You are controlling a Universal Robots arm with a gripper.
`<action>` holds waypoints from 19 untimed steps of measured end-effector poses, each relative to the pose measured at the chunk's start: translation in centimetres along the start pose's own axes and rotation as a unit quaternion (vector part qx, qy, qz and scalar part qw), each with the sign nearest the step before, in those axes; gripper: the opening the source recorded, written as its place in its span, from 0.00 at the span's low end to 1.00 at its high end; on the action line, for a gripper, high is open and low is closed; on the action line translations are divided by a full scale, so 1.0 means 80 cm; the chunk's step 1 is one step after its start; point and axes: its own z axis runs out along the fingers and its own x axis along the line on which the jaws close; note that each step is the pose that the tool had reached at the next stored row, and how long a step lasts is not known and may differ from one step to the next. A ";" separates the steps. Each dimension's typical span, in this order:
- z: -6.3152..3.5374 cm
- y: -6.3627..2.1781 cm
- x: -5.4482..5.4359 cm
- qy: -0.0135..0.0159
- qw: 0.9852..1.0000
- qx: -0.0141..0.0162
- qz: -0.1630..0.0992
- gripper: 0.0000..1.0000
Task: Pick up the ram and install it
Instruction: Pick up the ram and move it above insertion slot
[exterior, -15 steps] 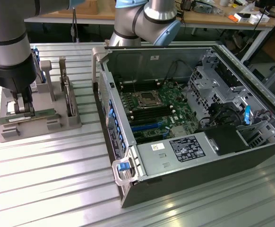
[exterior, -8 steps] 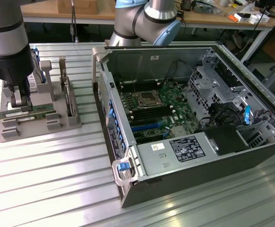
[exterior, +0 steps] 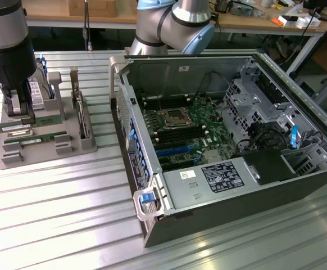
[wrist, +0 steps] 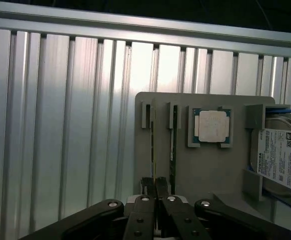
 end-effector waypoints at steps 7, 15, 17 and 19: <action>-0.011 0.001 -0.001 0.000 1.000 0.000 0.000 0.12; -0.042 0.002 -0.003 0.000 1.000 0.000 0.000 0.12; -0.045 0.002 -0.003 0.000 1.000 0.000 0.000 0.12; -0.053 0.002 -0.003 0.000 1.000 0.000 0.000 0.12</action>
